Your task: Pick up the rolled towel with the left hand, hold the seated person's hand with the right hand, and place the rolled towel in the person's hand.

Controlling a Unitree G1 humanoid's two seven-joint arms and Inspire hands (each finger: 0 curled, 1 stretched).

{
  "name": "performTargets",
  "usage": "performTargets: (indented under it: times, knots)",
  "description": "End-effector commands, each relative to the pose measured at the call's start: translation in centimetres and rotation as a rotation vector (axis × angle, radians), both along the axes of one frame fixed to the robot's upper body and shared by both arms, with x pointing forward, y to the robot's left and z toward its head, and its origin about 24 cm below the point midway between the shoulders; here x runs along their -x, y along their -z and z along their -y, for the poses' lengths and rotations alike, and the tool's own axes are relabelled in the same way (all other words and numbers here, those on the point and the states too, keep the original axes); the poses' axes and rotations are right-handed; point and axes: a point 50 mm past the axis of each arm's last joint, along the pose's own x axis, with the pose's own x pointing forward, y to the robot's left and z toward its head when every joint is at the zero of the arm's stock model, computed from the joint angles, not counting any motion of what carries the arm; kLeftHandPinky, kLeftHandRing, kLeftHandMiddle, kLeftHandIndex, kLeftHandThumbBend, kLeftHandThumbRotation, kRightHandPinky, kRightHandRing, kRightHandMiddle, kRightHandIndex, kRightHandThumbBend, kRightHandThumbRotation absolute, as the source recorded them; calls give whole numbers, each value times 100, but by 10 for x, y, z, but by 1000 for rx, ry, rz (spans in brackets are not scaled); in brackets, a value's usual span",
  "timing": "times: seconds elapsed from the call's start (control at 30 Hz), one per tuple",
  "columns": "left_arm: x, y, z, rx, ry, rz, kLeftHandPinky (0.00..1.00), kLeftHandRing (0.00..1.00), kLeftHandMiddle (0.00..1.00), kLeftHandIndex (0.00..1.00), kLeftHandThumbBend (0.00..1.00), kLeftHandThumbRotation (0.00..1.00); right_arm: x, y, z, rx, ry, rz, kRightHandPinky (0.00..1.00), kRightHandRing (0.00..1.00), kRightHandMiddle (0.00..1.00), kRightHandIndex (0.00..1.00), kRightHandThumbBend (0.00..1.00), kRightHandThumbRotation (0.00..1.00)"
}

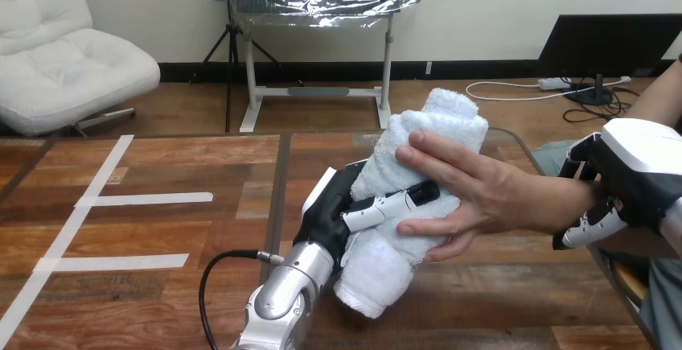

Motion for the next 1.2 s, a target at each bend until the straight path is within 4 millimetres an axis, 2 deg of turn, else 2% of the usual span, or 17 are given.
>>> performTargets:
  times: [0.0, 0.53, 1.17]
  knots:
    - [-2, -33, 54, 67, 169, 103, 44, 44, 47, 51, 100, 35, -4, -13, -3, -26, -3, 70, 32, 39, 47, 49, 81, 0]
    - [-1, -29, 51, 57, 166, 91, 43, 43, 46, 51, 100, 36, -5, -11, -2, -29, 3, 59, 34, 42, 49, 49, 80, 0]
    - [-3, -27, 43, 29, 147, 95, 44, 44, 46, 52, 100, 36, -4, -9, -5, -51, -9, 76, 31, 39, 47, 50, 82, 0]
